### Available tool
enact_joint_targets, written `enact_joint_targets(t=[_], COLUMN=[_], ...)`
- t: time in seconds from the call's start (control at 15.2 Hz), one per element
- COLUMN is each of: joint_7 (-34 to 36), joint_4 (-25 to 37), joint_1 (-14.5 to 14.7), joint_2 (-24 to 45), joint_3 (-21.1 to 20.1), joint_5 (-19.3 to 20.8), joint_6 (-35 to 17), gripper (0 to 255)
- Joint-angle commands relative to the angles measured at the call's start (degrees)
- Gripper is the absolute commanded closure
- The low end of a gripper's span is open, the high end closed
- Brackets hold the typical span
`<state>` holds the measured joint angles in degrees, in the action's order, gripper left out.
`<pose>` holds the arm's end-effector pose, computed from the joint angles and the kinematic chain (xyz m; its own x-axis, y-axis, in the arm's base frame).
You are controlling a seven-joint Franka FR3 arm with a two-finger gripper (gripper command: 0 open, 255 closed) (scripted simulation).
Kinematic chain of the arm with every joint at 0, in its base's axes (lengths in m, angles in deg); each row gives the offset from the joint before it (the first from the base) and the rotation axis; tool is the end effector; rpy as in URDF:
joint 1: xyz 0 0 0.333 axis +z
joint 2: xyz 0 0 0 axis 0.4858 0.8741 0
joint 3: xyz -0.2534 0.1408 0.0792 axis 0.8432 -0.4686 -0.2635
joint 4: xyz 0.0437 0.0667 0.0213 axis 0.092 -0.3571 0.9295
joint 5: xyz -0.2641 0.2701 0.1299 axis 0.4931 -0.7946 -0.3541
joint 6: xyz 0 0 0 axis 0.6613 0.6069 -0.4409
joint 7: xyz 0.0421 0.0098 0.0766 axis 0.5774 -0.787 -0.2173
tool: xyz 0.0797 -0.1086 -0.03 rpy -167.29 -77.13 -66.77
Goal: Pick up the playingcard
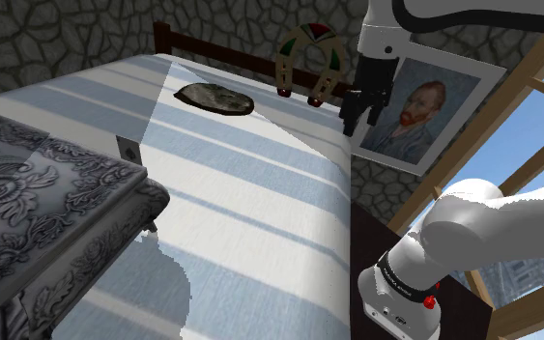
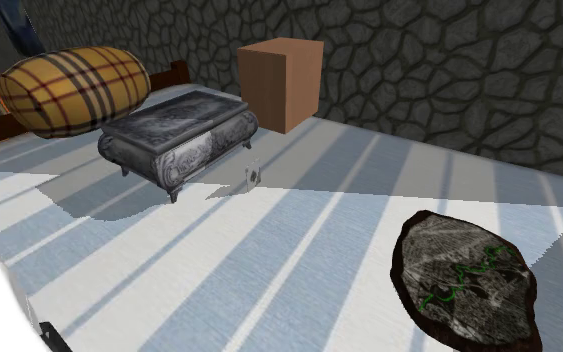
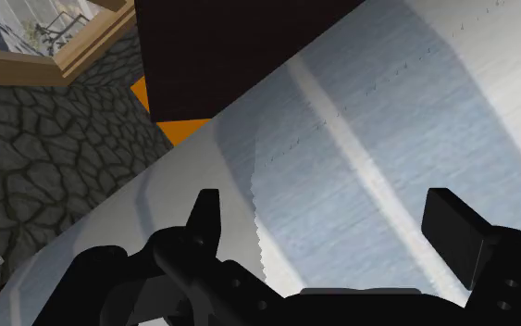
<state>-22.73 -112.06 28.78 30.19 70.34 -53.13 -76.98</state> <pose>0.3090 0.0167 0.4976 0.9844 -0.0867 -0.1534 -0.0698 -0.9912 0.1123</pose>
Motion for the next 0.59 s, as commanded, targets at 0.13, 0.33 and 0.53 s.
enact_joint_targets(t=[0.13, 0.33, 0.53], joint_7=[4.81, 12.00, 19.18], joint_4=[-0.16, 0.29, 1.58], joint_1=[0.45, 0.93, 1.01], joint_2=[0.19, 1.35, 3.54], joint_3=[-3.12, -7.90, -12.78], joint_5=[-2.24, -5.21, -7.53], joint_6=[-1.55, -4.16, -7.00], gripper=[0, 0, 0])
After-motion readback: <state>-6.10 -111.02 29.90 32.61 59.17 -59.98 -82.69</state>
